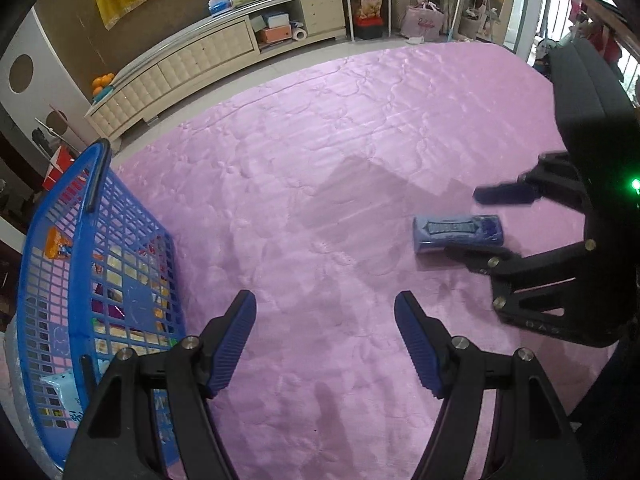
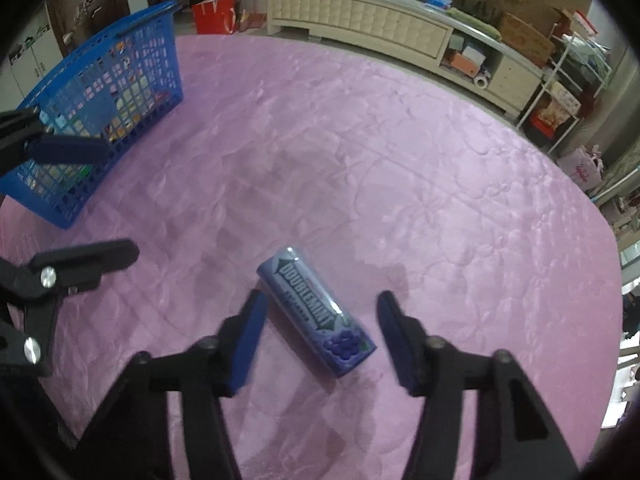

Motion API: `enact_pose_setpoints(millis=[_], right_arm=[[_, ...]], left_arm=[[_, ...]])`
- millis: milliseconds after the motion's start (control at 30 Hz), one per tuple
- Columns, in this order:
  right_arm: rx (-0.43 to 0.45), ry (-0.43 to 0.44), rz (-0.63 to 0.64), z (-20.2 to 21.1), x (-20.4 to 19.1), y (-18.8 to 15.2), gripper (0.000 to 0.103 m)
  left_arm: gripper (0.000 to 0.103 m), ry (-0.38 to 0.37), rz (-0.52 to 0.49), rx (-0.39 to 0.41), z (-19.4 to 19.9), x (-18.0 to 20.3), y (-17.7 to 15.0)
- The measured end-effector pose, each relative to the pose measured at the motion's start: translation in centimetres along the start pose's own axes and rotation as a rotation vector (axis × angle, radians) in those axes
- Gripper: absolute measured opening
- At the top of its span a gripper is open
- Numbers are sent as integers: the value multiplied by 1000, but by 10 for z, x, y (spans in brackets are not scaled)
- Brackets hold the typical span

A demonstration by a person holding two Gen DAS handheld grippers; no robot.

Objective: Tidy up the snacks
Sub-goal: 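Move the right tool down to the blue Doublemint gum pack and close, then lift the gum pack with the right tool and carry it toward the basket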

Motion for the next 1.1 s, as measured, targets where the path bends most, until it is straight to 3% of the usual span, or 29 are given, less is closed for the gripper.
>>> enact_pose_setpoints(millis=[33, 333, 533, 733, 1100], right_arm=[[-4, 10, 2, -2, -1, 0, 46], [16, 11, 5, -9, -1, -3, 46], [16, 23, -35, -15, 5, -8, 48], [-6, 30, -49, -17, 0, -11, 40], [89, 44, -182, 25, 10, -8, 34]], left_arm=[[70, 1, 3, -4, -3, 0, -1], [70, 42, -30, -16, -6, -2, -7], [70, 27, -21, -20, -2, 0, -9], [70, 30, -29, -11, 4, -2, -6], [70, 9, -11, 40, 37, -10, 4]])
Point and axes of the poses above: each gripper's, at about its wrist camera, not at the fingertips, and z roughly against the way its jaws point, x to its right, y to its top, the point moved 7 cm from there along -z, roughly the way its jaws point, and after that the axes turned 4 degrees about -x, right-handed, at the moved point
